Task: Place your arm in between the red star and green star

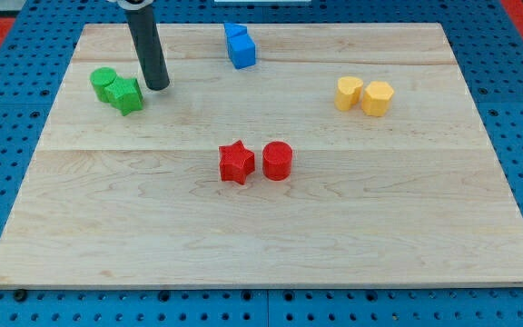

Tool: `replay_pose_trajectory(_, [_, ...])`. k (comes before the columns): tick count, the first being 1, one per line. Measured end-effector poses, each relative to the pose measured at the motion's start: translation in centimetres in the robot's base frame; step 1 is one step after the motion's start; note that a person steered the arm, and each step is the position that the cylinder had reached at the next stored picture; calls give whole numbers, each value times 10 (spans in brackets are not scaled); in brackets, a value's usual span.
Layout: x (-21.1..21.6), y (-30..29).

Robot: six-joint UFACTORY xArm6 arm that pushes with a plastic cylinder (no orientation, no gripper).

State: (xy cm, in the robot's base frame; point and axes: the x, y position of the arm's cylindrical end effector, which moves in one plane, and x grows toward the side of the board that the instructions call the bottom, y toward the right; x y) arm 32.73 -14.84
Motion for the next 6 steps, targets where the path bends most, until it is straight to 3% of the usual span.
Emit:
replay_pose_trajectory(3, [14, 24])
replay_pose_trajectory(4, [30, 69])
replay_pose_trajectory(5, [68, 44])
replay_pose_trajectory(6, [71, 33])
